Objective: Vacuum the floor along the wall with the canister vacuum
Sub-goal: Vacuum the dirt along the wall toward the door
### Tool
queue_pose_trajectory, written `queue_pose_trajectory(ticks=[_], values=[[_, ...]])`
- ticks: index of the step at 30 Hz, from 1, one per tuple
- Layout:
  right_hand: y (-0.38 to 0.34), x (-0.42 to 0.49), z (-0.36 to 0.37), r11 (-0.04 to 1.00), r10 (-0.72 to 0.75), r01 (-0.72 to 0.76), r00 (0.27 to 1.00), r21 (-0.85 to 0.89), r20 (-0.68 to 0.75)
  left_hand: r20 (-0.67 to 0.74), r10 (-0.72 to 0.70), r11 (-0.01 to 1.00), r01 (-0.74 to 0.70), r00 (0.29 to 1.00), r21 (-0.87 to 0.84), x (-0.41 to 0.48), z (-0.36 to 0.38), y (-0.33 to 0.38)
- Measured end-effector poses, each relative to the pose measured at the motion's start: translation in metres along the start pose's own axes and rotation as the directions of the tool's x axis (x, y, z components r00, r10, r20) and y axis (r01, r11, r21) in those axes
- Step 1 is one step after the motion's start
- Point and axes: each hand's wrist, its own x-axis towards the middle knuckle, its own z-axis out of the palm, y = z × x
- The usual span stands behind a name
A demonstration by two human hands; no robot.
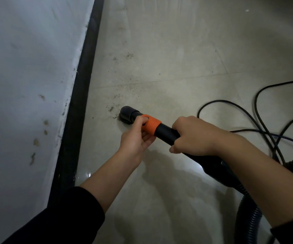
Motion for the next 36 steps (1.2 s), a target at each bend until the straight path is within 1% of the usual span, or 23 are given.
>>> queue_pose_trajectory(ticks=[6, 15, 20, 36], values=[[-0.008, 0.002, 0.007, 1.000, 0.006, -0.006, 0.999, 0.015, -0.044, 0.033, -0.046, 0.998, 0.047, 0.998, -0.035, 0.000, -0.007, 0.009], [-0.018, 0.009, 0.014, 0.999, -0.004, 0.007, 0.998, 0.043, -0.068, -0.010, -0.029, 0.998, 0.029, 1.000, -0.063, 0.004, -0.018, 0.014], [-0.022, 0.013, 0.019, 0.999, -0.017, 0.021, 0.997, 0.044, -0.076, -0.008, -0.023, 0.998, 0.023, 1.000, -0.063, 0.003, -0.025, 0.017], [-0.036, 0.019, 0.026, 0.994, -0.052, 0.058, 0.997, 0.095, -0.065, -0.037, -0.010, 0.996, 0.007, 0.999, -0.094, 0.001, -0.046, 0.022]])
